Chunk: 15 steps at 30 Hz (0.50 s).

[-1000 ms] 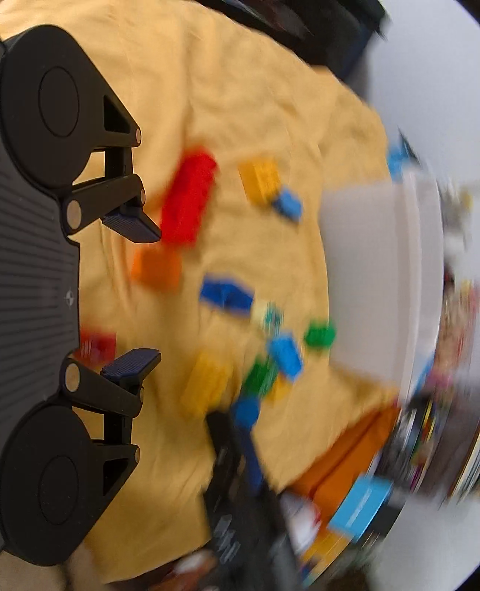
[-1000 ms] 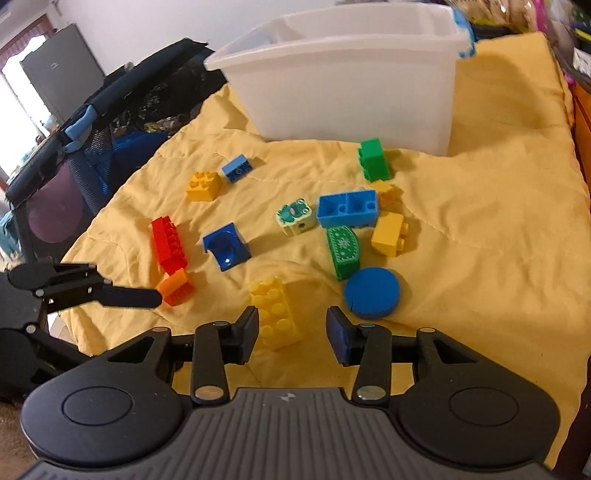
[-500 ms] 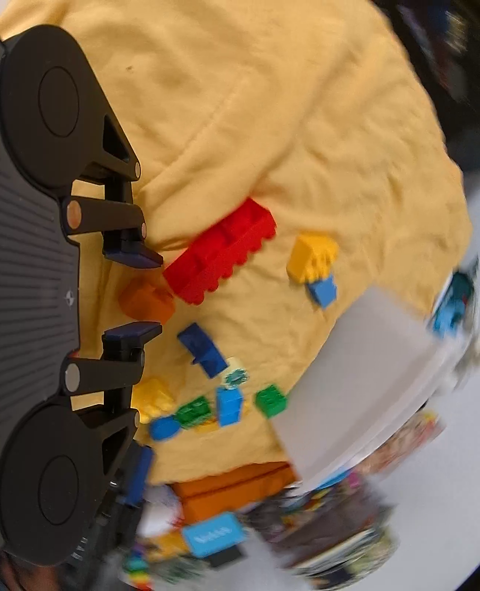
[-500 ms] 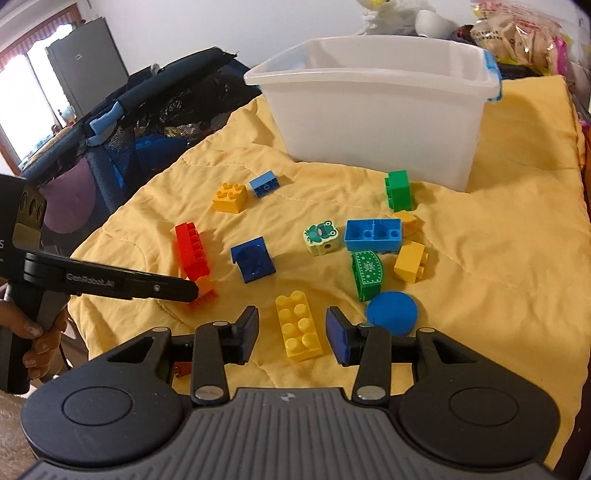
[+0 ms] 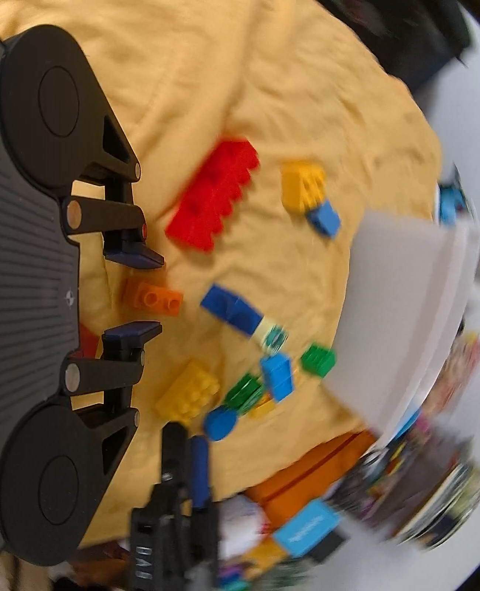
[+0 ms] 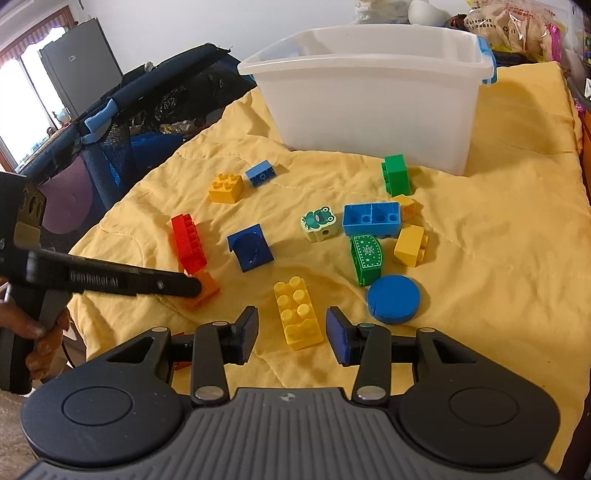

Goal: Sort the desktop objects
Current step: 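Grasp the small orange brick with the left gripper while the right gripper grasps the yellow eight-stud brick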

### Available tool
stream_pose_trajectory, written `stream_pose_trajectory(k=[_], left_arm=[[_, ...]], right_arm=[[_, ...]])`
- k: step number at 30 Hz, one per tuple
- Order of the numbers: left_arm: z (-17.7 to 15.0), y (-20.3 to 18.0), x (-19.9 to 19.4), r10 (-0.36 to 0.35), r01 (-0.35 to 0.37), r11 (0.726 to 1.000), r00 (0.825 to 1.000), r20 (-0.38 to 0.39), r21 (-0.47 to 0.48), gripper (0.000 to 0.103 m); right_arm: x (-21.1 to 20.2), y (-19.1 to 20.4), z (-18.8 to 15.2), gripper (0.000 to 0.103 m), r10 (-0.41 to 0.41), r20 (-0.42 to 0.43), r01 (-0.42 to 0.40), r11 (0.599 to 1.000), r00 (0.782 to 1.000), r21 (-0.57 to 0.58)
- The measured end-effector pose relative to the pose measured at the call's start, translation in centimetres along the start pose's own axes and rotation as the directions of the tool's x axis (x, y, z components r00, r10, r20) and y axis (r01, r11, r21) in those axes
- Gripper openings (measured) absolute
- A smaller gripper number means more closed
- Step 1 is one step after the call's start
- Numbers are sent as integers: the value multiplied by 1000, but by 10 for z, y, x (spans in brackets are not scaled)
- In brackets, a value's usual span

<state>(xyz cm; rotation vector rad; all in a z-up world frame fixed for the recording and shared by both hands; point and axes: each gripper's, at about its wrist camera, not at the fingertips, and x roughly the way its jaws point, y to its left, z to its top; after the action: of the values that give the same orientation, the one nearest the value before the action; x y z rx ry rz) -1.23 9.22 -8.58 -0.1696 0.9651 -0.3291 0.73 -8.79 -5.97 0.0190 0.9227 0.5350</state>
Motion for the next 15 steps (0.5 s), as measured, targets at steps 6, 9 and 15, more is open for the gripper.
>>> stream_pose_trajectory(k=[6, 9, 15], left_arm=[[-1, -21, 3, 81, -84, 983, 996, 20, 165, 30], [-3, -26, 5, 82, -83, 975, 997, 13, 205, 26], [-2, -19, 4, 47, -47, 985, 999, 4, 168, 23]], right_arm=[[4, 4, 0, 45, -28, -1, 28, 999, 1000, -41], [10, 11, 0, 45, -32, 9, 33, 995, 999, -97], [30, 17, -8, 48, -84, -7, 82, 984, 996, -159]])
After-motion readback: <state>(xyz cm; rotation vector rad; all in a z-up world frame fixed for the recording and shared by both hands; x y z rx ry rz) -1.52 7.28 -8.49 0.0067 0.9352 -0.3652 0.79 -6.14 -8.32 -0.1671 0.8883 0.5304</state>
